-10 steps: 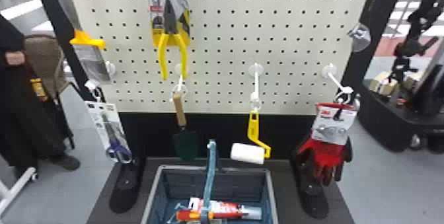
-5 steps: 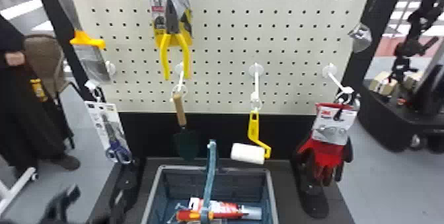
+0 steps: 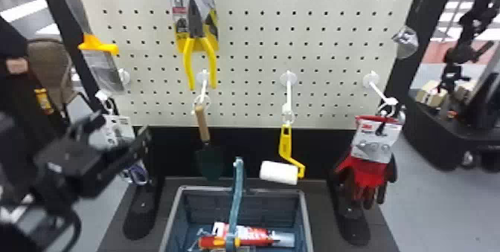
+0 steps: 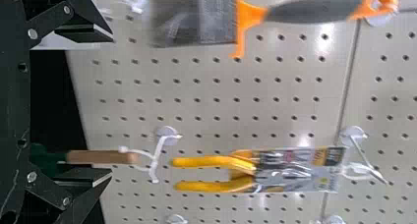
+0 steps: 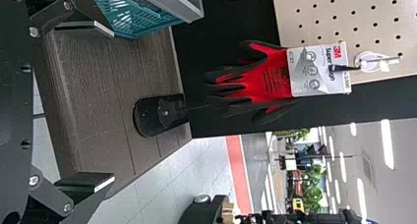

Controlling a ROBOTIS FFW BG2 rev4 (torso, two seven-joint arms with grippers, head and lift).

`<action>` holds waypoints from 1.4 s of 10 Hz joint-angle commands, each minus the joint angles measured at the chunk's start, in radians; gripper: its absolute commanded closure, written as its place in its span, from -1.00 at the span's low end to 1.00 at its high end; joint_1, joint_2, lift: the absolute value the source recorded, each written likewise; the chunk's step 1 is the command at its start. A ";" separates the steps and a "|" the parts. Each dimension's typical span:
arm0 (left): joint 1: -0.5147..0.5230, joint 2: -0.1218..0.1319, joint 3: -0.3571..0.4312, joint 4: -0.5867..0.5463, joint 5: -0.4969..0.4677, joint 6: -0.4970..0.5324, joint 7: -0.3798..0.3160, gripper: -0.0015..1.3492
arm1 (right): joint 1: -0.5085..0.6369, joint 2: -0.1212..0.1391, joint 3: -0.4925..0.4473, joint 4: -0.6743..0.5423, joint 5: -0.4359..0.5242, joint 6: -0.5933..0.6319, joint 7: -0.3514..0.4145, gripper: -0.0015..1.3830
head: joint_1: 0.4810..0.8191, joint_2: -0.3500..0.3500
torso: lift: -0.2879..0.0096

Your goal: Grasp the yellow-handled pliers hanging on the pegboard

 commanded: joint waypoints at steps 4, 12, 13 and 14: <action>-0.313 0.145 -0.015 0.071 0.242 0.231 -0.040 -0.54 | -0.016 0.008 0.000 0.004 0.009 0.013 0.011 -0.62 | -0.60 0.00 | 0.26; -0.730 0.214 -0.087 0.506 0.330 0.323 -0.476 -0.54 | -0.059 0.016 0.009 0.036 0.012 0.016 0.030 -0.62 | -0.60 0.00 | 0.26; -0.762 0.215 -0.116 0.565 0.363 0.291 -0.519 -0.54 | -0.063 0.017 0.009 0.041 0.012 0.016 0.031 -0.62 | -0.60 0.00 | 0.26; -0.801 0.220 -0.128 0.569 0.310 0.280 -0.559 -0.54 | -0.066 0.019 0.009 0.046 0.013 0.016 0.033 -0.62 | -0.60 0.00 | 0.26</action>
